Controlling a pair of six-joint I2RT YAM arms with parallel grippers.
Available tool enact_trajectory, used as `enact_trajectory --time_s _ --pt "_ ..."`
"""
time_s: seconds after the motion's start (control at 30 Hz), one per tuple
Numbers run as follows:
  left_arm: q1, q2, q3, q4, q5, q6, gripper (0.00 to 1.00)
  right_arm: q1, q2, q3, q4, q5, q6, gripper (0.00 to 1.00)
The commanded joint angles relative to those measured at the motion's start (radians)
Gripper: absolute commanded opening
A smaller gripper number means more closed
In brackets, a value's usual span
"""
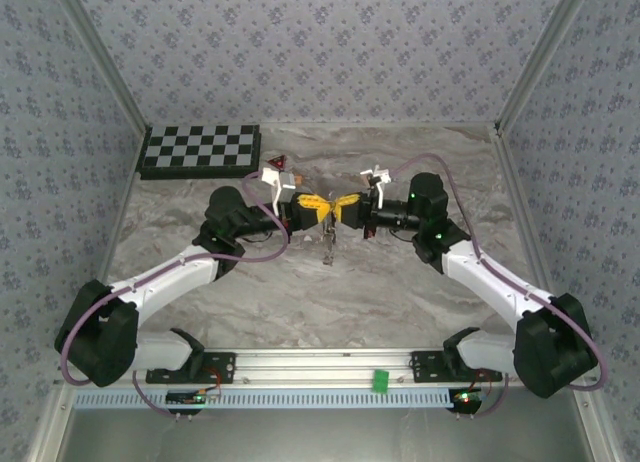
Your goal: Put the keys on the keyring
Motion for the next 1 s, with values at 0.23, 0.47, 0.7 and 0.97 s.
enact_trajectory --time_s 0.23,0.47,0.7,0.97 --pt "-0.004 -0.036 0.013 0.046 -0.026 0.008 0.0 -0.004 -0.055 -0.031 -0.08 0.048 -0.063 0.18" --pt "-0.004 -0.041 0.005 0.038 -0.039 0.018 0.0 -0.032 -0.155 -0.072 -0.093 0.101 -0.07 0.27" --pt "-0.004 -0.039 0.005 0.041 -0.036 0.013 0.0 -0.029 -0.188 -0.074 -0.059 0.111 -0.067 0.27" --pt "-0.004 -0.04 0.0 0.046 -0.032 0.005 0.0 -0.026 -0.145 -0.083 0.146 0.107 0.037 0.33"
